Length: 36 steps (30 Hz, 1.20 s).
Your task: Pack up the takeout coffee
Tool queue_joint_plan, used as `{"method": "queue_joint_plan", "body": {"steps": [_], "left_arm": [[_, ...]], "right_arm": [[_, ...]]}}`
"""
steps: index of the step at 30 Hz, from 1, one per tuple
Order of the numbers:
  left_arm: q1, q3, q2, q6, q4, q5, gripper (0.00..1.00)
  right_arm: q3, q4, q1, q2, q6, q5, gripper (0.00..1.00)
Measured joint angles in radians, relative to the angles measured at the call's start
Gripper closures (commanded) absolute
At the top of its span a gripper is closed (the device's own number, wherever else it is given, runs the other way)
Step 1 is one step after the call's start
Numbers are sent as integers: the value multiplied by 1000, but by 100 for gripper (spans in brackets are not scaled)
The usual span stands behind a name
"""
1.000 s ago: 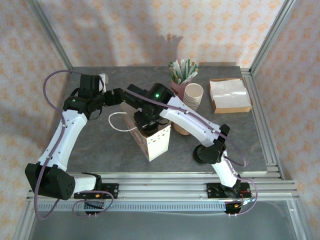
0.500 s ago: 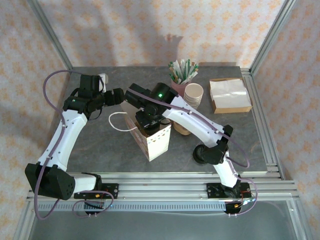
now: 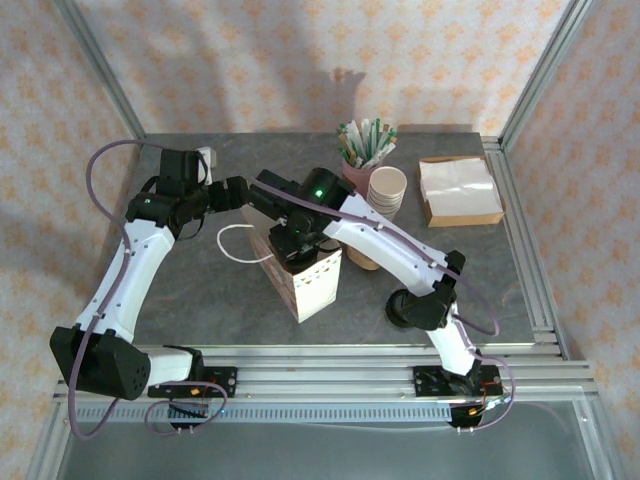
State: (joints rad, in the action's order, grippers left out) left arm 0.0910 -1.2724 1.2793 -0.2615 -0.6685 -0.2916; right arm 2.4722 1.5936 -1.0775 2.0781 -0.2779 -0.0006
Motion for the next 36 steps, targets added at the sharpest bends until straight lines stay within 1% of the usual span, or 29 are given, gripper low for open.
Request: {"method": "queue_joint_plan", "body": {"steps": [8, 16, 24, 29, 36], "left_arm": [[0, 0, 2, 0, 0, 0, 11], [0, 0, 3, 0, 0, 0, 12], [0, 0, 3, 0, 0, 0, 12], [0, 0, 3, 0, 0, 0, 12], [0, 0, 4, 0, 0, 0, 12]], "right_arm": [[-66, 0, -2, 0, 1, 5, 40], [-90, 0, -1, 0, 2, 8, 40], [-146, 0, 14, 0, 9, 6, 40], [-179, 0, 27, 0, 9, -4, 41], [-211, 0, 34, 0, 9, -50, 42]]}}
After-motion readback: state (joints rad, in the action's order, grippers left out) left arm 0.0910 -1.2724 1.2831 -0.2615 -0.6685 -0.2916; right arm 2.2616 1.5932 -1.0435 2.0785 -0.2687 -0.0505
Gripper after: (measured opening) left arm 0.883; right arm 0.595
